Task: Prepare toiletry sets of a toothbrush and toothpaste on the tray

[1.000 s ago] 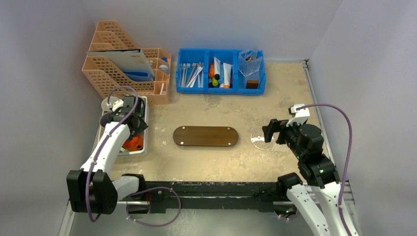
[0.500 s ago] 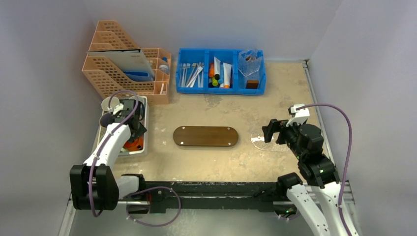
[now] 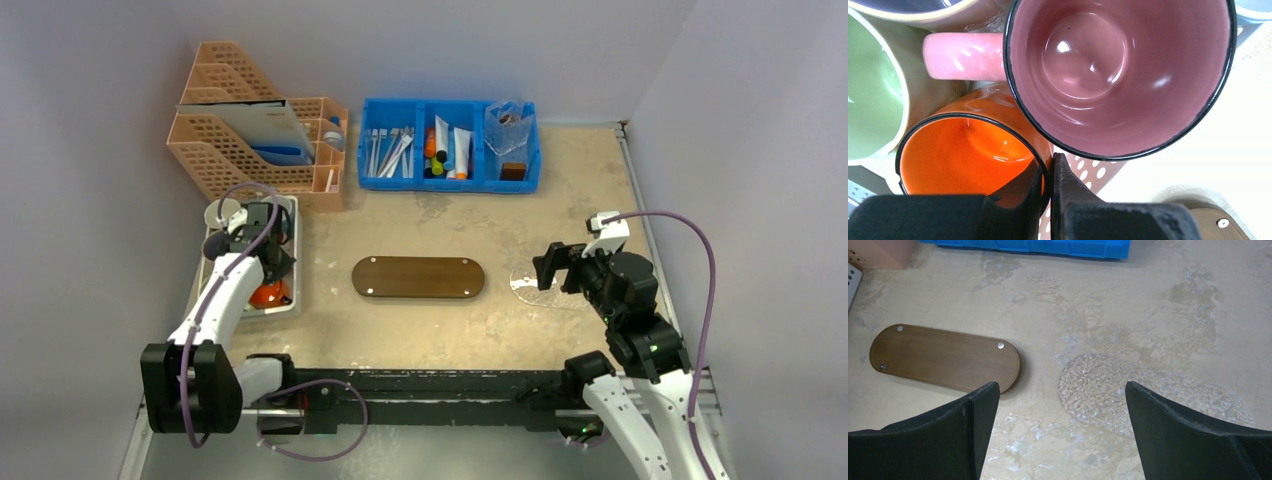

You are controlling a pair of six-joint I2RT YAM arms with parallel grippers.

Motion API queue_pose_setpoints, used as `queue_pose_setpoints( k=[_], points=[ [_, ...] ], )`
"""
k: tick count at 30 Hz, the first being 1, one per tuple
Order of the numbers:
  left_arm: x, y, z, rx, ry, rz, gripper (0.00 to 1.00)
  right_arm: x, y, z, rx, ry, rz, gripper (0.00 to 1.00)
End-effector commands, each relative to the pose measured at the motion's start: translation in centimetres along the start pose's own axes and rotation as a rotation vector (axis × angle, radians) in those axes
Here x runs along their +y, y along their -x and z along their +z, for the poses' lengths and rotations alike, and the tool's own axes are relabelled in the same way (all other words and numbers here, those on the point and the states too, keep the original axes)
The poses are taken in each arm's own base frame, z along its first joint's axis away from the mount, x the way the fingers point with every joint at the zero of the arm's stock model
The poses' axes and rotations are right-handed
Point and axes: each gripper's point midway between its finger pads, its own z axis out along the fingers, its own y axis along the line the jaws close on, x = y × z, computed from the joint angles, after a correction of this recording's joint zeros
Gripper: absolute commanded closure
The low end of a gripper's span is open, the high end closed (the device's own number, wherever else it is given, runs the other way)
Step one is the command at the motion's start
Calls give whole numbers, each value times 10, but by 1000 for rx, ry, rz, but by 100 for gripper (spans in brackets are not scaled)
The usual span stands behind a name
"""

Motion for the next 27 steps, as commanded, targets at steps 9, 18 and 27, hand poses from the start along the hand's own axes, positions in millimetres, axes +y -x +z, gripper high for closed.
queue_pose_setpoints(
  k=[9,18,27],
  points=[
    [22,25,-37,-78,64,-85,100,5,4,3,-22,29,-21,1],
    [21,35,-48,-103,54,-102,100,5,5,2,-24,29,-20,1],
    [22,42,-63,-106,46,-85,100,5,5,2,-23,28,-22,1]
  ],
)
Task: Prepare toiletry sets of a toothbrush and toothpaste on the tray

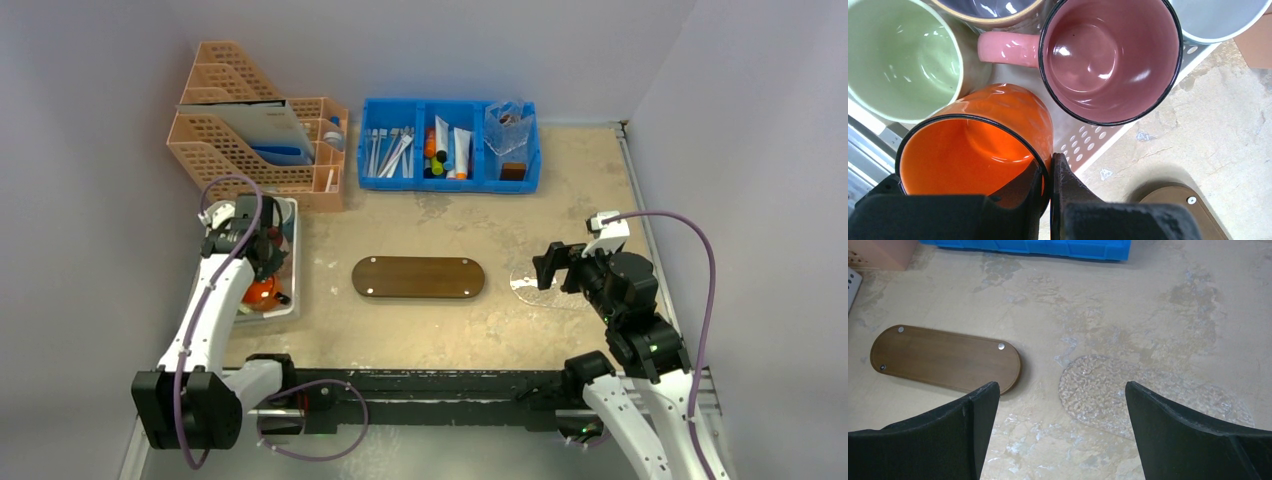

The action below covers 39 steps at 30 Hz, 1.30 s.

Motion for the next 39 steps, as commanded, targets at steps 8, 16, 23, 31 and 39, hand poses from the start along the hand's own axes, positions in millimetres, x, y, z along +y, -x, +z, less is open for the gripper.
queue_pose_setpoints(
  k=[8,16,23,31,39],
  points=[
    [14,39,-42,-107,14,75,100,4,2,3,-12,25,-21,1],
    [10,44,-63,-97,-49,144,100,4,3,2,-13,25,-21,1],
    [-5,45,-79,-57,-145,248,100,4,3,2,-12,24,-22,1],
    [-19,40,-104,-11,-272,316,100,3,3,1,-13,19,-23,1],
    [-46,25,-120,40,-481,398,100,3,3,1,-11,18,-23,1]
  ],
)
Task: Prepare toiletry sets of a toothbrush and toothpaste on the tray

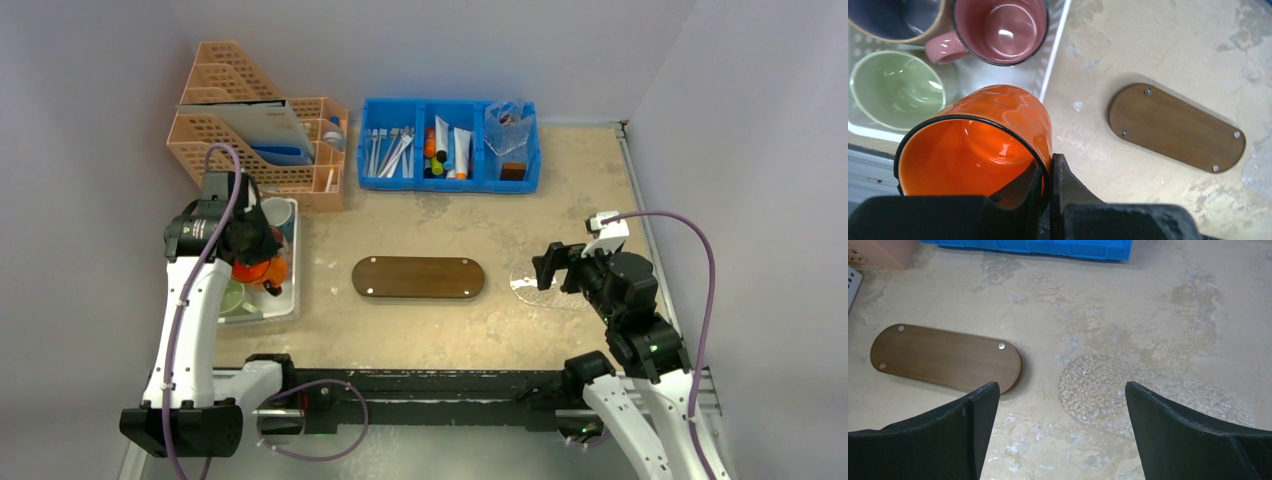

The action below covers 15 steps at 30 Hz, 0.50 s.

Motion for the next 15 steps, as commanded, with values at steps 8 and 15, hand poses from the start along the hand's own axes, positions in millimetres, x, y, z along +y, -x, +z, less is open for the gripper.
queue_pose_setpoints(
  k=[8,15],
  points=[
    [-44,5,-12,-6,-259,113,100,2,3,2,-6,15,-19,1],
    [-70,-14,-4,37,-260,224,100,2,3,2,-3,12,-21,1]
  ],
)
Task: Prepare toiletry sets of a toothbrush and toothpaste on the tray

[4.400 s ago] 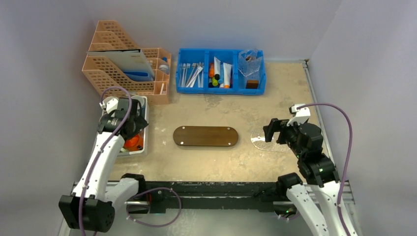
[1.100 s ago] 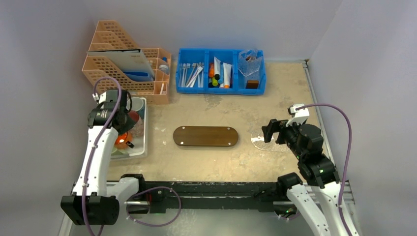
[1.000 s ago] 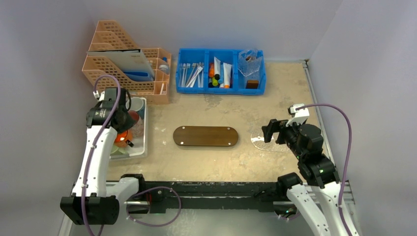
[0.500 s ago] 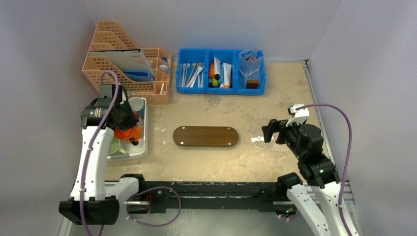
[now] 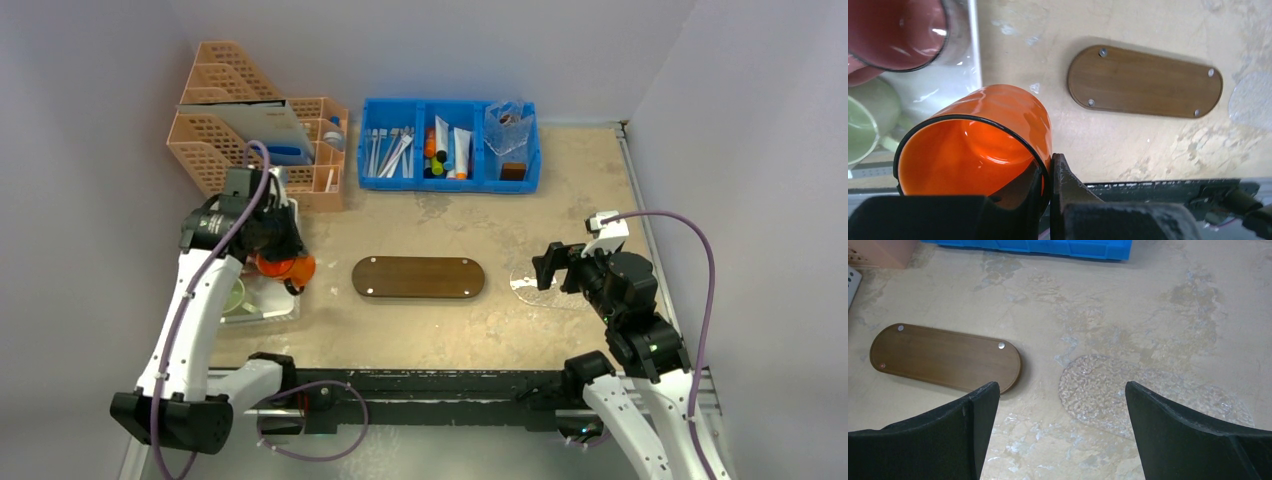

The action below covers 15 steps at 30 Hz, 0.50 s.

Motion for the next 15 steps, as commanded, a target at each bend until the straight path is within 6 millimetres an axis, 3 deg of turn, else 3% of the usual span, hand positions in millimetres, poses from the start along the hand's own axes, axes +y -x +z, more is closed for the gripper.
queue_pose_setpoints(
  k=[1,15],
  points=[
    [-28,7,6,-36,-44,99,100,2,3,2,-3,12,-21,1],
    [-79,-11,35,-9,-79,200,100,0,1,3,15,1,-23,1]
  ],
)
